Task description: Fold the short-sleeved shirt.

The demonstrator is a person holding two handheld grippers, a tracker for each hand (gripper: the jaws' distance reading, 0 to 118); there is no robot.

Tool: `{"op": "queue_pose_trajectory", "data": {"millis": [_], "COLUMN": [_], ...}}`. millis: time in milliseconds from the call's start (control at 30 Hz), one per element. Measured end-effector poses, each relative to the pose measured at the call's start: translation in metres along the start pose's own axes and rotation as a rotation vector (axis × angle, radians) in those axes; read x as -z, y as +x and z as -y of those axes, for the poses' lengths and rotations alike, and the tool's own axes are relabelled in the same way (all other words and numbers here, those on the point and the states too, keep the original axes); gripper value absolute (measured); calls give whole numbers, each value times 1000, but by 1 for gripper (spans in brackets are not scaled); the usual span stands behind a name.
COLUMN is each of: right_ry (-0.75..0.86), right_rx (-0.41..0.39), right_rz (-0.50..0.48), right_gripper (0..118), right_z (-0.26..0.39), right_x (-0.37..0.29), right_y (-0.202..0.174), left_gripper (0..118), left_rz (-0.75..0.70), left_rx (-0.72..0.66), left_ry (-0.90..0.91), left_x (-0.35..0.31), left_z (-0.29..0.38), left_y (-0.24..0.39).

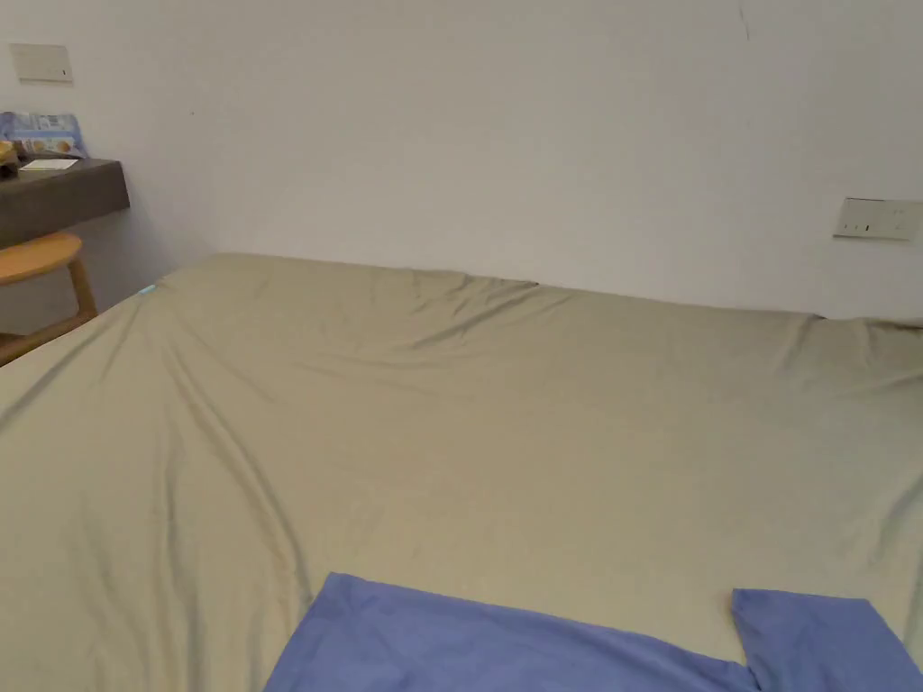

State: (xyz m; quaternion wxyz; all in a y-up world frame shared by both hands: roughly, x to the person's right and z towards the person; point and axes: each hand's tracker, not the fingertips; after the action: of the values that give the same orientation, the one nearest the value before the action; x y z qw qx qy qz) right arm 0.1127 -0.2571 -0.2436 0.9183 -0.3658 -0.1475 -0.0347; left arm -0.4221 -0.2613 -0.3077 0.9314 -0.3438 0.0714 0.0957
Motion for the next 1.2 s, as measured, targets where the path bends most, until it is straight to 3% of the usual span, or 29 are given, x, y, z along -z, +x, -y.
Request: {"op": "queue_pose_trajectory", "data": {"millis": [100,267,500,567,667,700,733,867,967,1033,1100,1167,1200], "right_ry": [51,51,-38,-60,-89,-97,-105,-118,-120,-124,-134,-140,-142], "right_rx": [16,9,-59,-63,-70,-75,-81,-91,-95,-97,-93,-92,-94], "right_rz": [-104,-192,-222,-235,-252,-249,-246,-246,-248,-253,-265,-272,-272], "right_gripper": [1,1,1,1,1,1,1,1,1,1,1,1,1], "right_z": [-13,-36,-55,-53,-57,-58,-60,-64,-65,-66,-66,-65,-63], "right_x": [-8,-3,40,52,61,62,64,74,78,80,81,84,85], "right_y": [-18,-38,-69,-71,-76,-79,-80,-83,-87,-89,-92,-94,-95], "left_gripper": [0,0,3,38,63,80,89,90,89,90,85,57,31], "left_rz": [62,161,123,97,170,197,197,111,129,129,120,103,105], "left_rx": [47,125,240,272,240,226,221,292,276,281,282,275,281], "left_ry": [3,-19,-30,-58,-131,-158,-179,-194,-244,-172,-184,-201,-201], "left_x": [18,86,206,232,259,266,273,297,306,302,298,292,287], "left_z": [-29,-75,-125,-131,-135,-135,-135,-125,-114,-108,-106,-110,-113], "left_y": [20,38,61,64,58,55,53,54,53,52,52,52,55]}}
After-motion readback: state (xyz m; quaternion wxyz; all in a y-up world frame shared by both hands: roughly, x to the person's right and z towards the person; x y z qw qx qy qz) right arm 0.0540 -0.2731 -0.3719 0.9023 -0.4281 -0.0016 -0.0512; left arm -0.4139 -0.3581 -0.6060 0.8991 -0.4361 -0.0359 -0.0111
